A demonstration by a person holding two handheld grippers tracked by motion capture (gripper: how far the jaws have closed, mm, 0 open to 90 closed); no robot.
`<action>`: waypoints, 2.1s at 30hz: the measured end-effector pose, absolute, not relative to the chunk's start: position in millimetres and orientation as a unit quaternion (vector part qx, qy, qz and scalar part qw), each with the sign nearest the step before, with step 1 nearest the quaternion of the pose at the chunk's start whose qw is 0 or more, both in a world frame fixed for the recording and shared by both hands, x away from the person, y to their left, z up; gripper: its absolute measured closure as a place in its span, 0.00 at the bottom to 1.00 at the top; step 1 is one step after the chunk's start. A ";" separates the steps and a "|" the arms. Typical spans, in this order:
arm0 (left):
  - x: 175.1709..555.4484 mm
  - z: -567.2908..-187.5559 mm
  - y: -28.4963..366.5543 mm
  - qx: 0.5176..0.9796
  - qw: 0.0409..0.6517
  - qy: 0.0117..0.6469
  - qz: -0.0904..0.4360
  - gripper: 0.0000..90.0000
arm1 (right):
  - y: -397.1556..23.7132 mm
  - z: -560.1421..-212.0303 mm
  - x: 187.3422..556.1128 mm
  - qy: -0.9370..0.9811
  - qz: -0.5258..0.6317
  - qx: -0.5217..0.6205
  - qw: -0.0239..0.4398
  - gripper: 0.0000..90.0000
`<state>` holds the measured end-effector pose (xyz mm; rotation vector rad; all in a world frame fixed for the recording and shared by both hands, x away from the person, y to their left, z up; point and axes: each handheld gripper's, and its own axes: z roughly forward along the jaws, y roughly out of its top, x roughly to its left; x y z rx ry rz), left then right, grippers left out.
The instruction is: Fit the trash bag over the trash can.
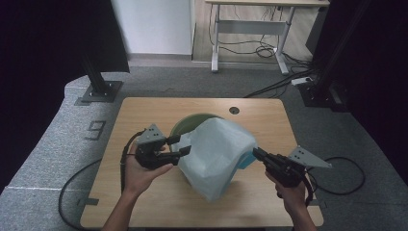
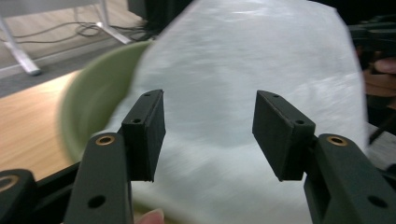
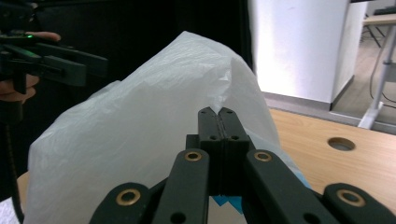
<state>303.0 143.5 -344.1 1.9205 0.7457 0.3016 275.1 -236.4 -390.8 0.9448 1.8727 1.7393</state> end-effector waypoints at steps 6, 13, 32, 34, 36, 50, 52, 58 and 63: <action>296.3 -348.2 133.3 0.803 0.508 0.293 0.110 0.47 | -220.7 -391.0 274.9 0.684 0.618 0.329 0.207 0.98; 279.0 -354.9 125.2 0.817 0.488 0.284 0.121 0.38 | -212.6 -396.6 278.0 0.689 0.608 0.334 0.210 0.96; 251.5 -370.5 91.2 0.838 0.456 0.266 0.135 0.38 | -209.1 -401.4 278.3 0.690 0.600 0.350 0.205 0.96; 252.3 -371.3 91.0 0.838 0.456 0.268 0.136 0.42 | -207.9 -399.6 276.9 0.690 0.603 0.346 0.203 0.96; 253.4 -371.9 91.9 0.835 0.459 0.272 0.136 0.46 | -206.6 -397.8 275.5 0.690 0.604 0.343 0.203 0.96; 263.9 -362.7 106.3 0.809 0.503 0.282 0.112 0.92 | -201.4 -387.8 273.3 0.691 0.610 0.328 0.207 0.95; 270.6 -359.5 111.1 0.801 0.510 0.290 0.114 0.96 | -202.0 -387.3 274.3 0.690 0.609 0.329 0.210 0.93; 295.4 -351.9 126.6 0.773 0.531 0.326 0.121 0.99 | -201.3 -392.1 267.2 0.692 0.599 0.329 0.232 0.75; 300.2 -347.6 130.3 0.769 0.530 0.334 0.128 0.99 | -206.5 -394.8 249.2 0.688 0.589 0.327 0.270 0.66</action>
